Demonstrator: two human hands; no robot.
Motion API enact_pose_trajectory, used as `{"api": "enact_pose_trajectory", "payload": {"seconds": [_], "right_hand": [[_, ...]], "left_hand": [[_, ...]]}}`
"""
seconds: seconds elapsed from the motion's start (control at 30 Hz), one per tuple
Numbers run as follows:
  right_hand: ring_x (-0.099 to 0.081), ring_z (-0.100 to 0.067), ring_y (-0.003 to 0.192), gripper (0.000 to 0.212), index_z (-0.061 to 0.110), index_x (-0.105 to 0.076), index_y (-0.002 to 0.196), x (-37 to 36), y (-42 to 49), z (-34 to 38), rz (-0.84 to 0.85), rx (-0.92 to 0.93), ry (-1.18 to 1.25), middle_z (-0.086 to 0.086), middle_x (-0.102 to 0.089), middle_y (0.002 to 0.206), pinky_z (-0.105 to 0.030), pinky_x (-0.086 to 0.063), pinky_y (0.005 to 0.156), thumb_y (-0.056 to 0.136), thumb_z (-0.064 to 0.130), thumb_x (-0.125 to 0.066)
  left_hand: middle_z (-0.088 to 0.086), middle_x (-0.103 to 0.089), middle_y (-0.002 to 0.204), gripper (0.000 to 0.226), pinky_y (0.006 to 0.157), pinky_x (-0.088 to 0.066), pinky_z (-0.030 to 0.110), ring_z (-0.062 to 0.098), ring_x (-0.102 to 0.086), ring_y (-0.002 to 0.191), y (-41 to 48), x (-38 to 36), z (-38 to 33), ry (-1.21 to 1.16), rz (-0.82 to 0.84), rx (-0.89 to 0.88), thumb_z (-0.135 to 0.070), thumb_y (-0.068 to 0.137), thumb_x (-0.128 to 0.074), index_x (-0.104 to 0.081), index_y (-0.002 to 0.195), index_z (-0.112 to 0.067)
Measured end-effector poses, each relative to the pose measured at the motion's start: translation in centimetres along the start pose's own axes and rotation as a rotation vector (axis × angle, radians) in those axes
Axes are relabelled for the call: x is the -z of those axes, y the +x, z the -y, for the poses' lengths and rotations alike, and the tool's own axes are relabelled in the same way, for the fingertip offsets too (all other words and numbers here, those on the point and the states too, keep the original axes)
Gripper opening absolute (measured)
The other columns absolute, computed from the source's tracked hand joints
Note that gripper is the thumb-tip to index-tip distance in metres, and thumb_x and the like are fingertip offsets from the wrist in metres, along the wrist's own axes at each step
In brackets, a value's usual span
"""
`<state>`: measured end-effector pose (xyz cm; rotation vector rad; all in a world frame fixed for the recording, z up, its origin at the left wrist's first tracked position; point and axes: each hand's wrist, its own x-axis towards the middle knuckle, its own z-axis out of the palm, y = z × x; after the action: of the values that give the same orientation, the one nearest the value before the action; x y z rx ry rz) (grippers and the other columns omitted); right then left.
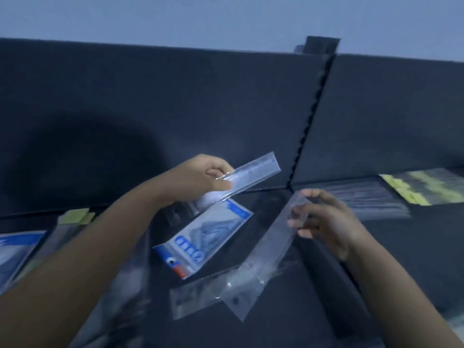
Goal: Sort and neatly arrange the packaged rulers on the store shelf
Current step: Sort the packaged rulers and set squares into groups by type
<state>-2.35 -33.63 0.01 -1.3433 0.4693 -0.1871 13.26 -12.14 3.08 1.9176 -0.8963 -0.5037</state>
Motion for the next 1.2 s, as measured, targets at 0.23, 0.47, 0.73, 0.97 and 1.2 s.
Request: {"api": "enact_pose_trajectory", "payload": {"seconds": [0.23,0.47,0.73,0.97,1.2], "right_hand": [[-0.063,-0.021,0.047,0.035,0.015,-0.057,0.107,15.1,0.3,1.3,-0.24,0.095,0.04,-0.012,-0.064,0.072,-0.026,-0.048,0.04,0.083,-0.01,-0.057],[-0.063,-0.019,0.049,0.024,0.011,-0.053,0.081,29.6,3.3,4.0,-0.06,0.074,-0.245,-0.008,-0.063,0.066,-0.022,-0.041,0.038,0.076,-0.001,-0.073],[-0.068,-0.017,0.058,0.018,0.006,-0.068,0.092,36.2,4.2,5.2,0.214,-0.014,-0.325,-0.006,-0.072,0.076,-0.018,-0.046,0.044,0.076,0.004,-0.075],[-0.057,-0.005,0.057,0.011,0.017,-0.068,0.076,33.1,6.2,2.6,0.167,0.154,-0.379,0.002,-0.066,0.069,-0.017,-0.042,0.046,0.077,0.014,-0.078],[-0.049,-0.015,0.099,0.008,0.028,-0.064,0.094,31.4,8.7,0.6,0.016,0.573,-1.018,0.013,-0.062,0.093,-0.027,-0.025,0.08,0.089,0.033,-0.062]], "left_hand": [[0.002,-0.069,0.08,0.019,0.077,-0.045,0.033,0.015,-0.061,0.075,10.2,-12.2,-5.4,0.061,0.151,-0.019,-0.02,0.08,-0.077,-0.071,0.097,-0.014],[-0.001,-0.073,0.073,0.016,0.062,-0.05,0.019,0.008,-0.065,0.067,17.6,-23.7,-8.1,0.159,0.147,0.065,-0.022,0.075,-0.082,-0.074,0.089,-0.02],[-0.014,-0.064,0.092,0.028,0.071,-0.049,0.024,0.005,-0.058,0.084,17.9,-28.3,-8.9,0.562,-0.064,0.198,-0.042,0.069,-0.084,-0.07,0.089,-0.029],[-0.021,-0.068,0.093,0.05,0.078,-0.049,0.018,-0.003,-0.061,0.089,15.3,-30.0,-11.0,0.451,-0.105,0.145,-0.079,0.07,-0.057,-0.069,0.098,-0.04],[-0.006,-0.061,0.115,0.034,0.094,-0.043,0.03,0.01,-0.055,0.105,14.3,-30.8,-9.4,0.683,-0.242,0.192,-0.036,0.086,-0.069,-0.063,0.117,-0.021]]}}
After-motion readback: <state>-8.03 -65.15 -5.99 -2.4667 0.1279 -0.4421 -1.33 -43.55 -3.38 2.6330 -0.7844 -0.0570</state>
